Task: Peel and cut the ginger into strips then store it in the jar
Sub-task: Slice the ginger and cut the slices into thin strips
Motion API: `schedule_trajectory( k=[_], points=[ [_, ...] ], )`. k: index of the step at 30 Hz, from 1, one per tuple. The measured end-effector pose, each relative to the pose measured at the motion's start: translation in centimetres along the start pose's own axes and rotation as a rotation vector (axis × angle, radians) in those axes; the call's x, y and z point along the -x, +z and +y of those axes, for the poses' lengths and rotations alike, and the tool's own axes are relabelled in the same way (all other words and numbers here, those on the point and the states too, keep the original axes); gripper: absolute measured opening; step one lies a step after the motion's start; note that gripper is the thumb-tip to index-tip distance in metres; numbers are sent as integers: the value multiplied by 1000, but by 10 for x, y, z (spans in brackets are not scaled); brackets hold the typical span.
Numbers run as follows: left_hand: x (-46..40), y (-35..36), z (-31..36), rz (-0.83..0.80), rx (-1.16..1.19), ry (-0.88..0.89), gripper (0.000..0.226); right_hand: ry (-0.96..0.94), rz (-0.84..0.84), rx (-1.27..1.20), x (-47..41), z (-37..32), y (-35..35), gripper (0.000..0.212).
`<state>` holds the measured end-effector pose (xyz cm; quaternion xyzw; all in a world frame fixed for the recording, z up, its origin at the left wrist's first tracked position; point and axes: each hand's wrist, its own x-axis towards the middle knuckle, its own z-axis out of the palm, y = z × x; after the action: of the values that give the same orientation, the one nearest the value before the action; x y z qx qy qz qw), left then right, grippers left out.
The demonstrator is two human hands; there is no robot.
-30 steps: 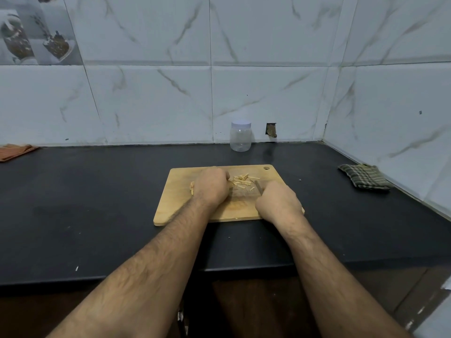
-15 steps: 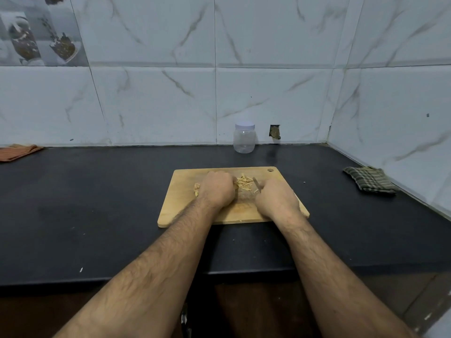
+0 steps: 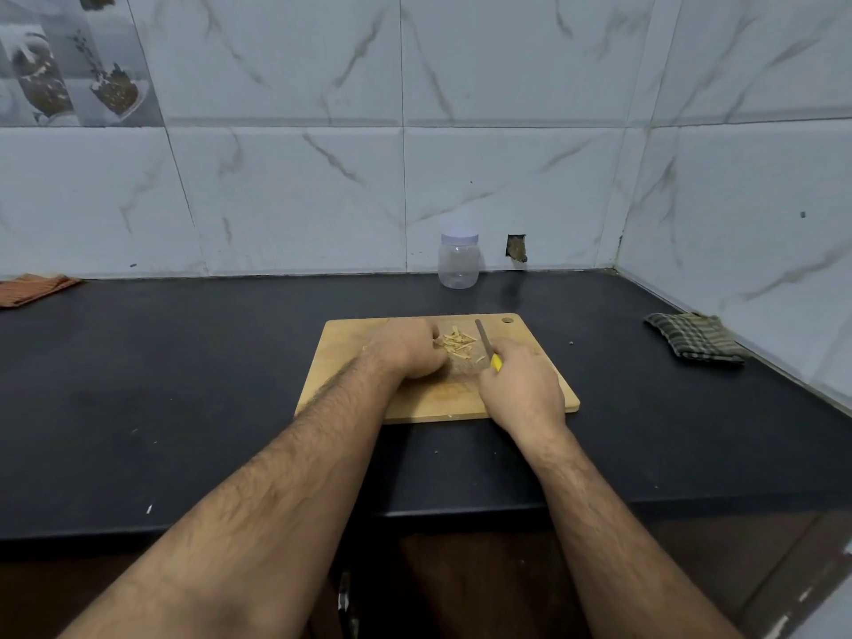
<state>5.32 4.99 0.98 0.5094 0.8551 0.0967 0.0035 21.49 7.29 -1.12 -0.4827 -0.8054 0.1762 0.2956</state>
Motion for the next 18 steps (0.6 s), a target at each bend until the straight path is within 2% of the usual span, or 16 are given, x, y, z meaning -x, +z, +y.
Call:
schedule_trajectory(
  k=[2,5,9,18],
  points=[
    [2,4,2,75,-37,3,44,2,2,4,1,-1,0,47],
    [5,9,2,190,-46,13,34,-5,9,11,2,-1,1,48],
    [15,13,-2,249,-4,63,44,-16,19,13,6,0,0,46],
    [40,12,-22,180,153,142,46,-68,-31,-46,23,-8,10,41]
  ],
)
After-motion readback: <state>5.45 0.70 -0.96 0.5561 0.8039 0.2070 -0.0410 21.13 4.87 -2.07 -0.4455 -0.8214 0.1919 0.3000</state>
